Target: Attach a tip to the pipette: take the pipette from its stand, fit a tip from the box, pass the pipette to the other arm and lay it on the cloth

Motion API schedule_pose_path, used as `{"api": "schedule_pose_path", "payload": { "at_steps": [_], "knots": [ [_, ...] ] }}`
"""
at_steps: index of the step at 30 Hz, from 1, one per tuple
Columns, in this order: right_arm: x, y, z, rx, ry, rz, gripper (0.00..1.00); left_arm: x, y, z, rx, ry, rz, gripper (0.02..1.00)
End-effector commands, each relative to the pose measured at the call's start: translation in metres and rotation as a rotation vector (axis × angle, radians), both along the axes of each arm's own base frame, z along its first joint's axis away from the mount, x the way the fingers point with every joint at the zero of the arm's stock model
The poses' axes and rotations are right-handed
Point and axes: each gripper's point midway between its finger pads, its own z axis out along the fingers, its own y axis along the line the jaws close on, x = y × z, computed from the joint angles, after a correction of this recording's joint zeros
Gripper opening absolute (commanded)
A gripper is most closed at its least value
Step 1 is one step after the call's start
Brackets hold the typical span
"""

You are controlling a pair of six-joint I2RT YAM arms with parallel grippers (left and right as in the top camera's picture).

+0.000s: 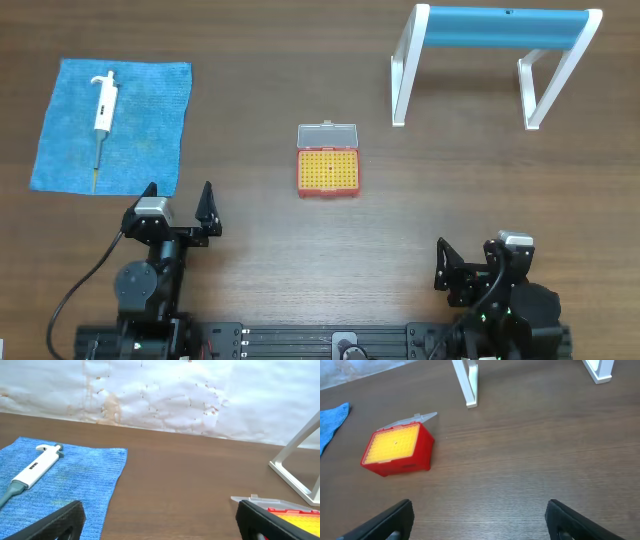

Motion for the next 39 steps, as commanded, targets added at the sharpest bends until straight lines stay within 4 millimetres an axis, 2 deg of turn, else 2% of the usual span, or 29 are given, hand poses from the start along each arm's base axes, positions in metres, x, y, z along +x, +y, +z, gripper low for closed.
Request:
{"api": "schedule_pose_path", "payload": {
  "at_steps": [1,20,22,25,27,29,33,36,39],
  "knots": [
    [0.001,-0.003,-0.001,-0.018,0.0,-0.009,0.847,0.0,0.003,-0.001,0.017,0.001,0.017,0.976],
    [0.001,-0.003,-0.001,-0.019,-0.001,-0.009,0.847,0.0,0.003,-0.001,0.017,0.001,0.017,0.976],
    [0.003,-0.017,-0.001,-0.068,-0.007,-0.073,0.847,0.0,0.003,-0.001,0.017,0.001,0.017,0.976],
    [0.023,-0.018,0.019,-0.087,-0.133,-0.077,0.847,0.0,0.003,-0.001,0.017,0.001,0.017,0.976],
    [0.047,-0.02,0.04,-0.228,-0.301,-0.038,0.847,0.0,0.003,-0.001,0.017,0.001,0.017,0.976],
    [0.065,-0.018,0.048,-0.353,-0.423,0.0,0.847,0.0,0.003,-0.001,0.017,0.001,0.017,0.976],
    [0.086,-0.014,0.036,-0.356,-0.542,-0.003,0.847,0.0,0.003,-0.001,0.017,0.001,0.017,0.976],
    [0.093,-0.013,0.026,-0.354,-0.592,-0.009,0.847,0.0,0.003,-0.001,0.017,0.001,0.017,0.976],
    [0.096,-0.013,0.009,-0.355,-0.562,-0.003,0.847,0.0,0.003,-0.001,0.017,0.001,0.017,0.976]
  ]
}}
